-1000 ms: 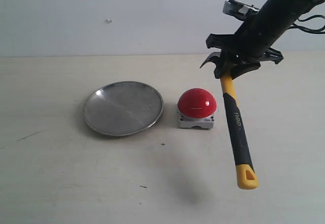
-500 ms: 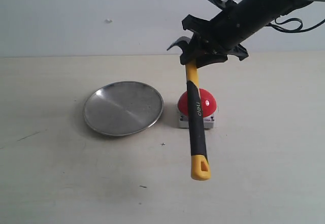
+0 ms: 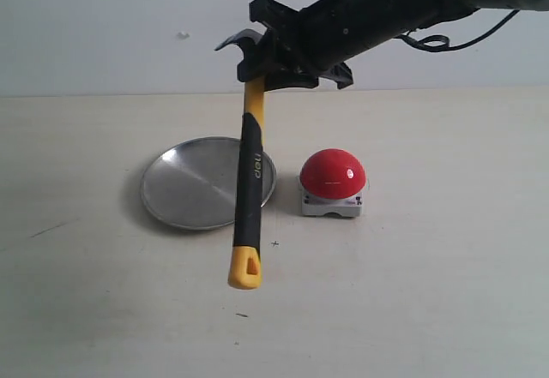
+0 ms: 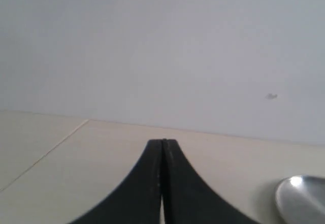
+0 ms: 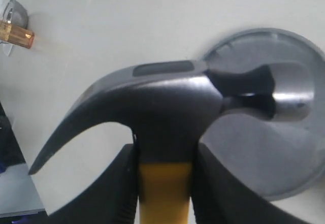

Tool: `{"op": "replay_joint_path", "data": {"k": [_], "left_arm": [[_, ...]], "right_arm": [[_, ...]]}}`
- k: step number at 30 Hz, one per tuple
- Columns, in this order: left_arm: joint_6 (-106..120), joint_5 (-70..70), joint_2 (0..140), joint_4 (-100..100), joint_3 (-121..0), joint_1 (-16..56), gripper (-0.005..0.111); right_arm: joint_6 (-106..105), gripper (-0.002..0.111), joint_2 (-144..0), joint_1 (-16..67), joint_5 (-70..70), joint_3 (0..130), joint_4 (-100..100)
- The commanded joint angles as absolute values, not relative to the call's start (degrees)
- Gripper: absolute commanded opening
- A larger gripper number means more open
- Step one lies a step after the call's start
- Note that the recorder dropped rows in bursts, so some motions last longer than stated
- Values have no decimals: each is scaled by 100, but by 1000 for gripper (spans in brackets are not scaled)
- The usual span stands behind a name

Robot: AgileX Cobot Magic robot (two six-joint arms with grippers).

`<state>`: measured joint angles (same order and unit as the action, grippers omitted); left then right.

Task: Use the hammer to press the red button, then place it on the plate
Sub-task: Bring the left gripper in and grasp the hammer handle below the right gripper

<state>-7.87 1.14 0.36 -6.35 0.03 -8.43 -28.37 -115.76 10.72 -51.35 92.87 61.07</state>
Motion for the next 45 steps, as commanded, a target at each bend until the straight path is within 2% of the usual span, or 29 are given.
{"op": "replay_joint_path", "data": {"k": [1, 9, 14, 20, 22, 23, 27, 30, 34, 36, 40, 44, 45], "left_arm": [[-2562, 0, 0, -642, 0, -855, 0], [-3465, -703, 0, -642, 0, -855, 0], [-4302, -1644, 812, -1573, 0, -855, 0], [-5523, -2344, 2946, -3387, -476, -855, 0], [-6050, -2344, 4067, -4557, -1124, -855, 0], [-6887, -2526, 4799, -5746, -1525, -855, 0], [-8359, -3996, 6182, -8129, -2408, -855, 0], [-8825, -5430, 7272, -8858, -3028, -855, 0], [-9851, -6072, 8557, -9746, -3733, -855, 0], [-9753, -6645, 9143, -9724, -3889, -793, 4], [-9021, -6627, 9803, -9730, -4206, 18, 35], [-9667, -6092, 9870, -9807, -4514, 494, 59], [-9766, -5994, 9870, -9850, -4567, 557, 62]], "right_arm": [[-2999, 0, -11478, 1379, -4769, 9351, 6632], [-3946, 0, -11466, 1468, -4661, 9046, 7572], [-4096, 0, -11479, 1468, -4601, 8941, 7486], [-4061, 0, -11466, 1468, -4722, 8941, 7449], [-4063, 0, -11466, 1468, -4659, 8941, 7449], [-4063, 0, -11466, 1468, -4647, 8941, 7449], [-4046, 0, -11466, 1468, -4608, 8941, 7463], [-3962, 0, -11466, 1468, -4433, 8941, 7473], [-3889, 0, -11466, 1468, -4238, 8941, 7473], [-3878, 0, -11466, 1468, -4162, 8941, 7473], [-3688, 0, -11466, 1468, -4123, 8941, 7360], [-3677, 0, -11466, 1468, -4014, 8941, 7334], [-3677, 0, -11466, 1468, -4014, 8941, 7334]]}}
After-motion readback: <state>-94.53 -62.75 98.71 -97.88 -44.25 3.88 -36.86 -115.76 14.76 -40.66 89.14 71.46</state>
